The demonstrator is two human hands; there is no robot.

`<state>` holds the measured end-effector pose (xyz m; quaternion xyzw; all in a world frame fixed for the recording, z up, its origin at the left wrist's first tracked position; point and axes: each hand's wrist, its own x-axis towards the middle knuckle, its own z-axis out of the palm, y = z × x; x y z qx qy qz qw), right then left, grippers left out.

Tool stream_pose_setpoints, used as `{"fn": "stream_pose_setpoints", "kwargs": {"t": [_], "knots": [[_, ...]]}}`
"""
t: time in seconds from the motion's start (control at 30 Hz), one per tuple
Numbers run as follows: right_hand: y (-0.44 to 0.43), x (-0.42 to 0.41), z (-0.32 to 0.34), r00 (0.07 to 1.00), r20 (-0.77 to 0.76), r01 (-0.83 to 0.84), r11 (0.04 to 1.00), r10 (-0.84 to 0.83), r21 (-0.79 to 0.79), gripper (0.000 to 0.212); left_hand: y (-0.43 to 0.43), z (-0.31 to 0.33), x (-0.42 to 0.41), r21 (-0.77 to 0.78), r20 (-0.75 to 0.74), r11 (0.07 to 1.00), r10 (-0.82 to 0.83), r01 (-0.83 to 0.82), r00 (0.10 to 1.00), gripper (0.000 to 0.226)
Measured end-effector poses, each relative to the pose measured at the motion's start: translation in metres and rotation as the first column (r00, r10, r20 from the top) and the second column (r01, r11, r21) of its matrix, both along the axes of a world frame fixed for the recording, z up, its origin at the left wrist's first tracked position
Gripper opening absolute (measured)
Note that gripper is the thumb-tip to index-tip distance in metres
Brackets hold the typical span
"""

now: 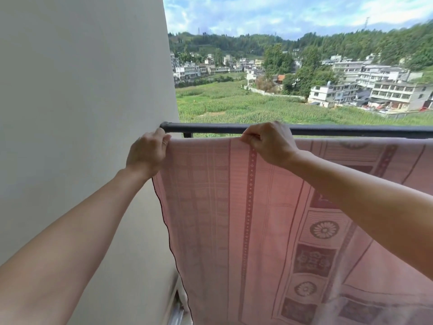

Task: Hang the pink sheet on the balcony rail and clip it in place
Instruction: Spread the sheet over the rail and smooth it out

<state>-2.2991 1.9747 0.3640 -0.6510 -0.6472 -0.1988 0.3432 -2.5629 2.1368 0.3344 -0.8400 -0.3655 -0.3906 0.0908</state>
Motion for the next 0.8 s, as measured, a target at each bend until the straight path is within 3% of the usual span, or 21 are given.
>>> {"fn": "stream_pose_setpoints", "kwargs": {"t": [0.13,0.3,0.5,0.57,0.67,0.8], "knots": [[0.002,-0.002,-0.013,0.999,0.011,0.046,0.997,-0.047,0.058,0.020,0.004,0.003,-0.006,0.182,-0.132,0.983,0.040,-0.015,0.990,0.026],[-0.013,-0.002,-0.009,0.981,0.183,0.062,0.998,-0.058,-0.015,0.028,0.011,0.005,0.000,0.191,-0.162,0.975,0.147,-0.115,0.976,0.027],[-0.072,0.065,-0.020,0.897,0.330,0.361,0.917,-0.293,-0.168,0.050,-0.018,0.017,0.026,0.293,-0.139,0.929,0.274,-0.225,0.952,0.019],[-0.095,0.083,-0.027,0.892,0.339,0.373,0.910,-0.299,-0.178,0.055,-0.053,0.023,0.056,0.320,-0.117,0.932,0.217,-0.170,0.969,0.014],[-0.145,0.108,-0.035,0.901,0.300,0.355,0.930,-0.314,-0.094,0.054,-0.124,0.022,0.111,0.284,-0.080,0.958,-0.011,0.034,0.997,0.009],[-0.246,0.159,-0.054,0.873,0.223,0.464,0.879,-0.433,-0.109,0.040,-0.219,-0.002,0.189,0.151,-0.128,0.933,-0.309,0.327,0.942,0.005]]}}
